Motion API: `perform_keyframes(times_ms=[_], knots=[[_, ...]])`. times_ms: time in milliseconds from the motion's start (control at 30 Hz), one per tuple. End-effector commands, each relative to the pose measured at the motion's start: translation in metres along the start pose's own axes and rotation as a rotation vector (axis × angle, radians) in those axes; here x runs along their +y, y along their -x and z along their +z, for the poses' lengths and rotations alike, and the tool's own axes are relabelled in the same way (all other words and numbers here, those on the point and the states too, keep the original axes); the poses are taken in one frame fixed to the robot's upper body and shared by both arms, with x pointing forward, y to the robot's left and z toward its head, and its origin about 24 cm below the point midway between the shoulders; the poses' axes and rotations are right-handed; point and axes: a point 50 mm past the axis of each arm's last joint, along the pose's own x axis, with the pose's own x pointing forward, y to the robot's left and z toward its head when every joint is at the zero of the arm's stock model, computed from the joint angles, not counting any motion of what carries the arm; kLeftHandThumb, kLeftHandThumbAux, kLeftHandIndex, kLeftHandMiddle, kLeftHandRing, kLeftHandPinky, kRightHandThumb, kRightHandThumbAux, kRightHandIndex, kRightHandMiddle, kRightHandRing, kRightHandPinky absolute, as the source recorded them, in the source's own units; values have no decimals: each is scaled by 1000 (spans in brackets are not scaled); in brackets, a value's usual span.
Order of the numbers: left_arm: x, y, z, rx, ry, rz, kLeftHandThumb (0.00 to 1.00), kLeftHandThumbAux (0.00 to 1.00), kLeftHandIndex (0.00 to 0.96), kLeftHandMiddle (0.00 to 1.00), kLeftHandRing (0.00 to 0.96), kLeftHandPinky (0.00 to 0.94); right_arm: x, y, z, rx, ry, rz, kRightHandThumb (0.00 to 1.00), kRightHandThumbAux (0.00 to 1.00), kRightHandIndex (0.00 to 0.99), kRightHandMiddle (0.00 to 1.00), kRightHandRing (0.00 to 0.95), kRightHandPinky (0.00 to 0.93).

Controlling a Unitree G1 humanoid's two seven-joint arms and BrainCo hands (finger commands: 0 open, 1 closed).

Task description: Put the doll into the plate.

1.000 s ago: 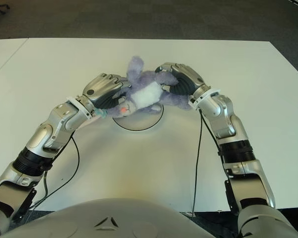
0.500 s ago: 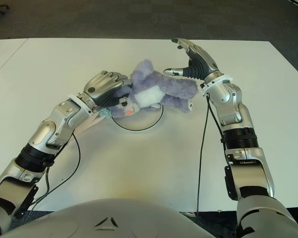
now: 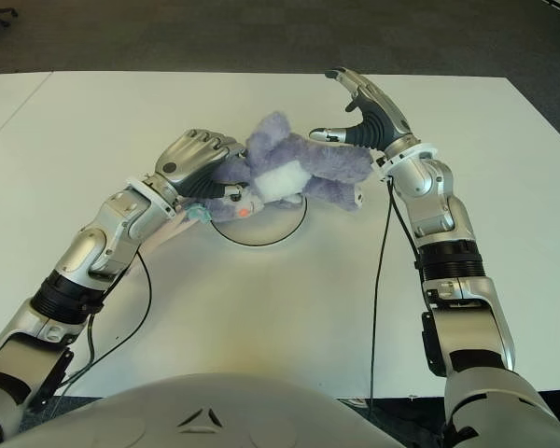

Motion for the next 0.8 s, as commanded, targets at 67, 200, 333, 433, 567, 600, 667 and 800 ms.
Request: perform_keyframes(times_ms=[67, 200, 333, 433, 567, 600, 667, 800], knots=[[-3, -1, -4, 5, -7, -10, 242, 380, 43, 433, 411, 340, 4, -1, -1, 6, -15, 17, 46, 380, 0, 30, 71, 145], [-3, -1, -5, 6, -6, -8, 225, 383, 35, 436, 411, 339, 4, -2, -1, 7, -14, 15, 48, 395, 0, 30, 74, 150], [-3, -2, -7, 4, -5, -4, 203, 389, 31, 447, 419, 350, 3, -2, -1, 7, -17, 14, 46, 405, 0, 28, 71, 149], [-3, -3, -9, 2, -8, -1, 148, 405, 28, 441, 405, 291, 2, -2, -2, 12, -19, 12, 38, 410, 0, 26, 74, 152], [-2, -4, -10, 0, -12, -8, 99, 420, 19, 408, 360, 213, 1, -2, -3, 22, -21, 10, 34, 416, 0, 28, 74, 145], [-2, -4, -10, 0, -13, -10, 79, 431, 17, 387, 339, 191, 0, -3, -3, 25, -23, 9, 30, 422, 0, 31, 73, 130], [-2, -5, -12, 3, -12, -14, 59, 448, 17, 373, 325, 181, -1, -3, -5, 37, -29, 10, 23, 426, 0, 35, 70, 112], [0, -8, -15, 12, -6, -11, 23, 472, 25, 402, 364, 238, -4, -5, -8, 59, -44, 12, 11, 431, 0, 47, 68, 91]])
